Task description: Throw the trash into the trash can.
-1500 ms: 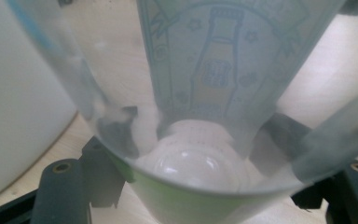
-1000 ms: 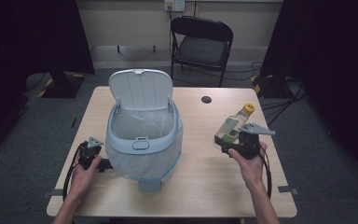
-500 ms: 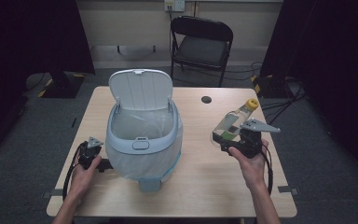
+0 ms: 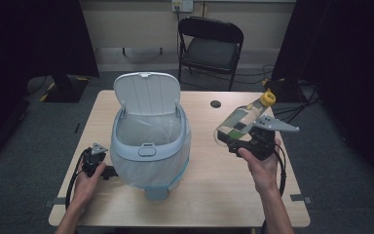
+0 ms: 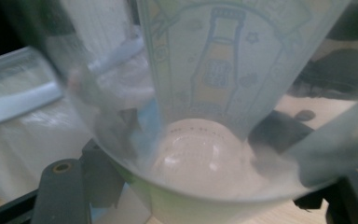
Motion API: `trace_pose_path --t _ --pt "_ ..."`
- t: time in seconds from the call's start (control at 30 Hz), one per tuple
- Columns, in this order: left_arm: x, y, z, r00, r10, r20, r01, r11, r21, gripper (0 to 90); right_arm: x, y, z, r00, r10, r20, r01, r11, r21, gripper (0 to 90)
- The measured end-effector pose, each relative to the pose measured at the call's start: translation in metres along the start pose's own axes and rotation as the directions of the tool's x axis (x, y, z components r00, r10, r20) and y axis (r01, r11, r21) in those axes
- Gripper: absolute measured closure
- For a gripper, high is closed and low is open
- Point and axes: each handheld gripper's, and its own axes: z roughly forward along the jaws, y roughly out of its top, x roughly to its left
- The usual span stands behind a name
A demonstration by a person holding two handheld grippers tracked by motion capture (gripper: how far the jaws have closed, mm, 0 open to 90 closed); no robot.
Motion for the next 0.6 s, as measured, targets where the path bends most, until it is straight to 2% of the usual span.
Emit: trace_pose_path --t 0.13,0.37,0.6 --pt "0.0 0.0 0.0 1.0 0.0 0.0 0.0 1.0 0.0 0.0 0.005 0.016 -0.002 0.9996 -0.027 -0.008 0.027 0.999 -0.024 27.6" --pt "0.0 0.0 0.0 1.0 0.0 0.0 0.0 1.0 0.0 0.0 0.012 0.032 -0.008 0.999 -0.04 -0.022 0.039 0.998 -0.057 27.6" --pt "0.0 0.0 0.0 1.0 0.0 0.0 0.0 1.0 0.0 0.0 0.021 0.052 -0.009 0.9965 -0.06 -0.058 0.054 0.994 -0.096 27.6"
